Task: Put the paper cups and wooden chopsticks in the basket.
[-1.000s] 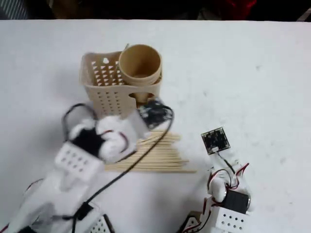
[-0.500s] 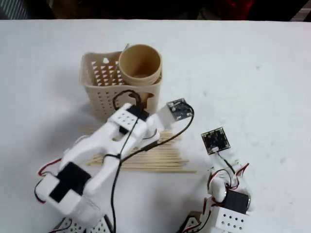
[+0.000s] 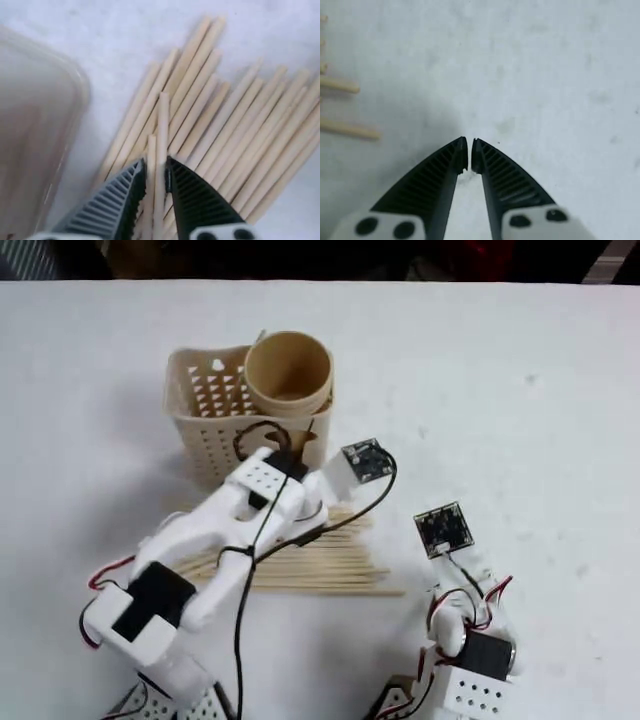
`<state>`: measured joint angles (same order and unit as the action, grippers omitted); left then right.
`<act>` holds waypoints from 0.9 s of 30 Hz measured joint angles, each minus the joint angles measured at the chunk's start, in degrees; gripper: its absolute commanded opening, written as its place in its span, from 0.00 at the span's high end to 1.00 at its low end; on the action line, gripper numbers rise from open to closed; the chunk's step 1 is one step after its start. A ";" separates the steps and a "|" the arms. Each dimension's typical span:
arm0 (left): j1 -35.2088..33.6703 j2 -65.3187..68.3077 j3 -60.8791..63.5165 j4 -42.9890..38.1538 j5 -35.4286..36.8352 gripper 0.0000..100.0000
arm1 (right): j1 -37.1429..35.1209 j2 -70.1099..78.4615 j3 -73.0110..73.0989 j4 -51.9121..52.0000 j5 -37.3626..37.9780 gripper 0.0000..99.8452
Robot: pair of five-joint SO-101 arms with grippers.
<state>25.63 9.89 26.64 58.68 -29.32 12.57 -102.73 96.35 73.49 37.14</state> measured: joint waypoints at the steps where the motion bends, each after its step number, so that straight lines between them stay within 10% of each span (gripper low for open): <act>1: 0.00 0.00 0.00 0.00 0.00 0.88 | 0.00 0.00 0.00 0.00 0.00 0.97; 27: 0.00 0.44 -0.26 1.32 -0.35 0.98 | 0.00 0.00 0.00 0.00 0.00 0.97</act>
<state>25.63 10.33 26.37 60.00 -29.67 12.57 -102.73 96.35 73.49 37.14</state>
